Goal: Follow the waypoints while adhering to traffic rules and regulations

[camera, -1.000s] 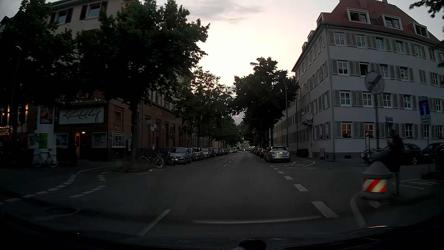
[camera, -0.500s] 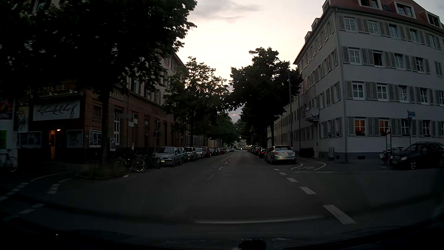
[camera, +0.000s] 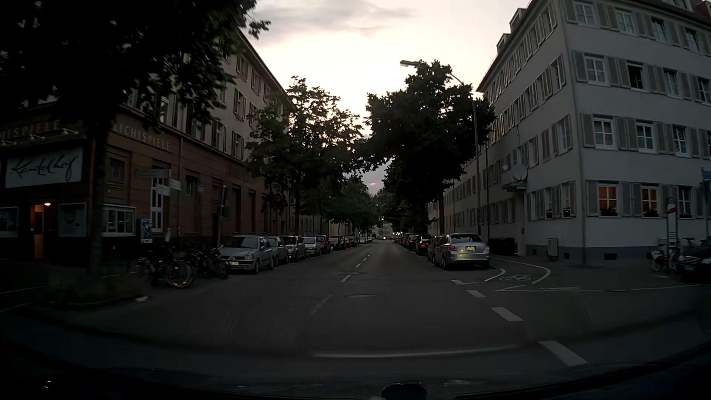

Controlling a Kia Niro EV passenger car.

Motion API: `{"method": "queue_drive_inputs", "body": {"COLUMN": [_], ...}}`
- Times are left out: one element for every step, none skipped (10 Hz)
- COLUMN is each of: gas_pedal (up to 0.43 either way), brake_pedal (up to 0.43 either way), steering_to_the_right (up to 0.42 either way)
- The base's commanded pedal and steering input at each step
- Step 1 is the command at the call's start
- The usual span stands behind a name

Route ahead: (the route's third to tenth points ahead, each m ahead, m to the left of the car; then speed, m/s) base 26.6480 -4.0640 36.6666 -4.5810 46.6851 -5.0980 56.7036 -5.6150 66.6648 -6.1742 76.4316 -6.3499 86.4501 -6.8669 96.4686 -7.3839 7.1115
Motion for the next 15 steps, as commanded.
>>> {"method": "queue_drive_inputs", "body": {"gas_pedal": [0.087, 0.087, 0.087, 0.087, 0.087, 0.087, 0.087, 0.087, 0.087, 0.087, 0.087, 0.087, 0.067, 0.067, 0.067], "brake_pedal": [0.0, 0.0, 0.0, 0.0, 0.0, 0.0, 0.0, 0.0, 0.0, 0.0, 0.0, 0.0, 0.0, 0.0, 0.0], "steering_to_the_right": [0.005, 0.006, 0.007, 0.008, 0.013, 0.019, 0.026, 0.027, 0.026, 0.025, 0.025, 0.022, 0.019, 0.017, 0.015]}}
